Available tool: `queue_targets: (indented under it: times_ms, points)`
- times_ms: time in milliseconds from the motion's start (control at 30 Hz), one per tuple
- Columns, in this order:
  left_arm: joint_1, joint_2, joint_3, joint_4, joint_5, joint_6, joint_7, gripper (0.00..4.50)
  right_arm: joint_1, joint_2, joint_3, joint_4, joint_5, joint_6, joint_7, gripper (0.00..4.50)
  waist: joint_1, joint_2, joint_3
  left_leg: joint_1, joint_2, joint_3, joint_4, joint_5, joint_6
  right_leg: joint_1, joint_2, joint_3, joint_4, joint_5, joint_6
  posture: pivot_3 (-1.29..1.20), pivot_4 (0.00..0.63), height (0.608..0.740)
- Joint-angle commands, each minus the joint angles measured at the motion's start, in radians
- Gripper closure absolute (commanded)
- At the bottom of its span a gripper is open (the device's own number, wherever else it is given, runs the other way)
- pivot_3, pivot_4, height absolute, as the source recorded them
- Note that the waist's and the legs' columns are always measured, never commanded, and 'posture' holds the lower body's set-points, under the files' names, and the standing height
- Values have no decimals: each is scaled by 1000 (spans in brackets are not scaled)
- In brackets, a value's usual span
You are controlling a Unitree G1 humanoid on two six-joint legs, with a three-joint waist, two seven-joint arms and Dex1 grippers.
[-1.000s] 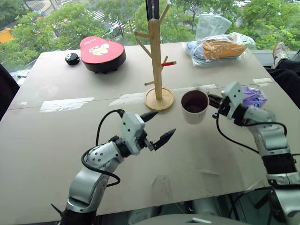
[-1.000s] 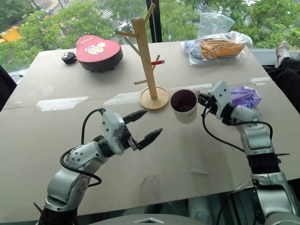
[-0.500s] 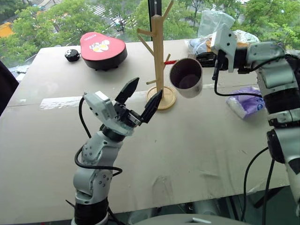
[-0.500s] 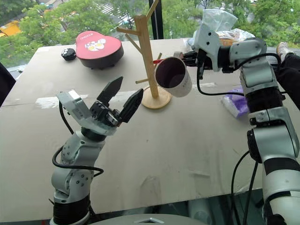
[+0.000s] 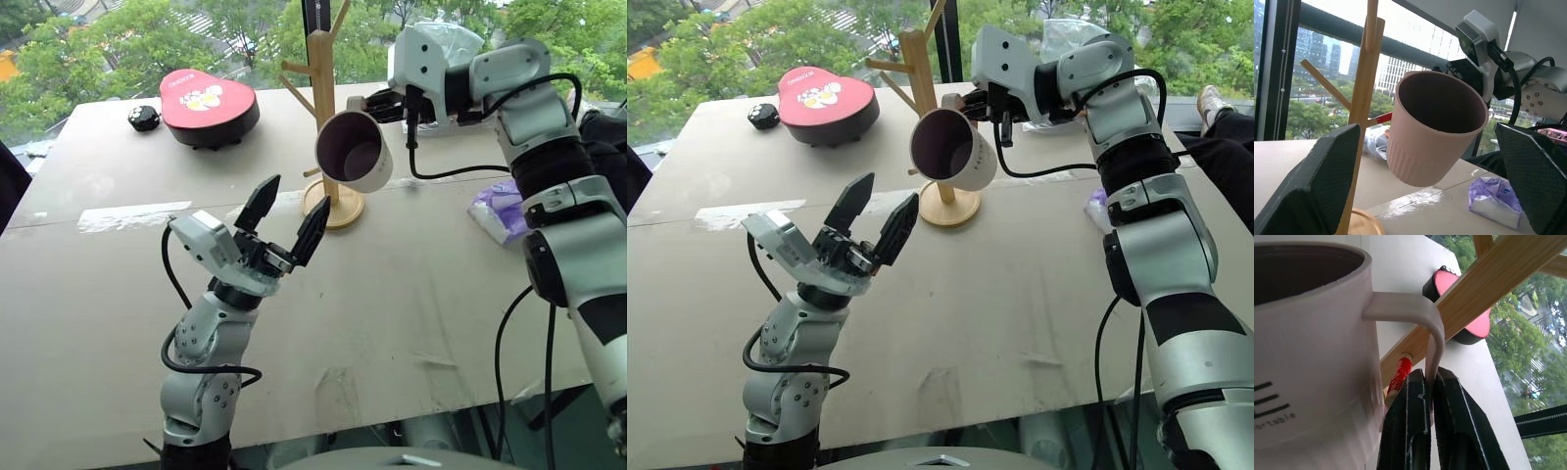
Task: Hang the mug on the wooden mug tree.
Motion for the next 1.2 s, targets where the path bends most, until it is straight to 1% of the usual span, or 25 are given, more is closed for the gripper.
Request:
queue_targets:
  times_ms: [33,67,167,267,367,433,667,733,833,967,1133,1200]
  points:
    - [8,6,-11,-29,5,-22,-1,0,-47,4,-5,6,-17,-34,-3,4440,-1,0,0,0,0,0,0,0,0,0,0,0,0,0,0,0,150,740]
    - [9,7,-13,-27,6,-23,-1,0,-51,7,-4,13,-24,-43,-3,4440,-1,0,0,0,0,0,0,0,0,0,0,0,0,0,0,0,150,740]
    - [15,12,-22,-23,14,-25,-5,0,-58,8,-1,25,-41,-58,0,3640,-2,0,0,0,0,0,0,0,0,0,0,0,0,0,0,0,150,740]
    - [20,12,-28,-26,17,-27,-3,0,-60,6,-5,34,-54,-63,-11,2286,-2,0,0,0,0,0,0,0,0,0,0,0,1,0,0,0,150,740]
    - [24,12,-32,-25,18,-28,-3,0,-63,5,-16,44,-56,-57,-32,785,-2,0,0,1,0,1,0,0,0,0,0,0,2,0,0,0,150,740]
    - [25,14,-32,-22,17,-29,-5,0,-65,3,-22,49,-56,-45,-37,18,-3,0,0,1,0,1,1,0,0,0,0,1,3,0,0,0,150,740]
    - [5,24,-28,-4,7,-26,-17,0,-83,4,-45,76,-52,-10,-65,18,-3,0,0,1,0,1,1,0,0,0,0,1,3,0,0,0,150,740]
    - [-2,27,-27,3,3,-25,-21,0,-98,10,-60,101,-43,26,-81,18,-3,0,0,1,0,1,1,0,0,0,0,1,3,0,0,0,150,740]
    - [-6,30,-28,8,3,-25,-24,0,-120,11,-73,140,-35,101,-80,18,-3,0,0,1,0,1,1,0,0,0,0,1,3,0,0,0,150,740]
    - [-11,26,-38,13,11,-30,-23,0,-172,14,-118,215,11,287,-27,18,0,0,0,1,0,1,1,0,0,0,0,1,3,0,0,0,150,740]
    - [-8,21,-43,14,17,-34,-21,0,-207,12,-128,252,18,396,34,18,-2,1,0,0,0,1,1,0,0,0,0,1,3,0,0,0,150,740]
    - [-8,21,-42,14,18,-36,-20,0,-219,14,-134,261,21,426,35,18,-2,1,0,0,0,1,1,0,0,-1,0,1,3,0,0,0,150,740]
